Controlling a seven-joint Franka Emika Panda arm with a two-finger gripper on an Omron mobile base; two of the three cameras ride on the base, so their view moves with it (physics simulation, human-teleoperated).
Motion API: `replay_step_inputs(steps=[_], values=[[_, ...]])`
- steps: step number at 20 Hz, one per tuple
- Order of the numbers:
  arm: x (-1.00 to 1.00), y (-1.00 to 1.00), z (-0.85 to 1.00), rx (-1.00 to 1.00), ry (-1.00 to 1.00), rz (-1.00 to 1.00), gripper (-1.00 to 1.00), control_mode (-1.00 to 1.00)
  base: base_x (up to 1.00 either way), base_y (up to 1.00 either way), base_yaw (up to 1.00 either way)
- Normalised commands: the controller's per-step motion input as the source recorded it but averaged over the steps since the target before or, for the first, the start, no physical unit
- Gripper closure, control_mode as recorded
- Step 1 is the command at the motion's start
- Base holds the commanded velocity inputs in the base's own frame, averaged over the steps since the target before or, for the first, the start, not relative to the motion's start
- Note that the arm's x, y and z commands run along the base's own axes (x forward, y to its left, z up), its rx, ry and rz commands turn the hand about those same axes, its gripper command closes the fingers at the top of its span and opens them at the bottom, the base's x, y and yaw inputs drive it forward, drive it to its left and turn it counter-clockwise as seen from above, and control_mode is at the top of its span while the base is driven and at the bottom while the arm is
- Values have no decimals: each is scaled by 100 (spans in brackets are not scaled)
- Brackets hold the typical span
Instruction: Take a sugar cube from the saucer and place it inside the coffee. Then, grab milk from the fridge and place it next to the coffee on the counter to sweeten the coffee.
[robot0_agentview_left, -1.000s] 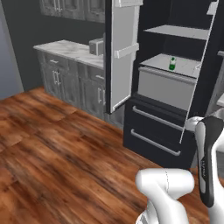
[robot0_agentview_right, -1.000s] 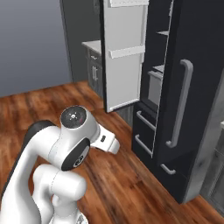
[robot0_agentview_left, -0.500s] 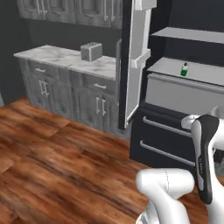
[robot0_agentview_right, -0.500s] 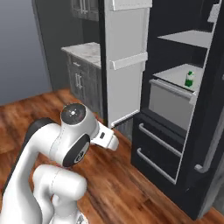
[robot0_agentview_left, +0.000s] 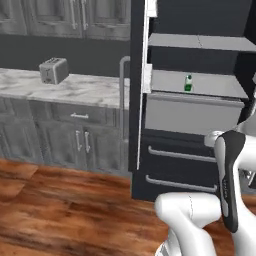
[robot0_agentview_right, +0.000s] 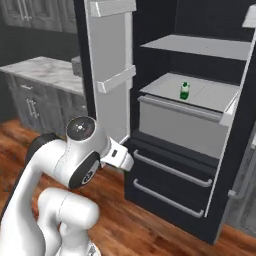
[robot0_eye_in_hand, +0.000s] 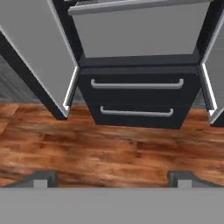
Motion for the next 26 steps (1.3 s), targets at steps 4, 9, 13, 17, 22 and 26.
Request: replay_step_inputs(steps=[4,9,13,17,22,26], values=[[0,0,0,0,0,0,-100,100,72,0,-54],[0,0,0,0,0,0,-100,100,90,1,-21],[0,0,0,0,0,0,-100,100,93,0,-5],[0,0,0,0,0,0,-100,100,78,27,-5],[0,0,0,0,0,0,-100,100,59,41,-8],[0,0,0,0,0,0,-100,100,62,17,-7]])
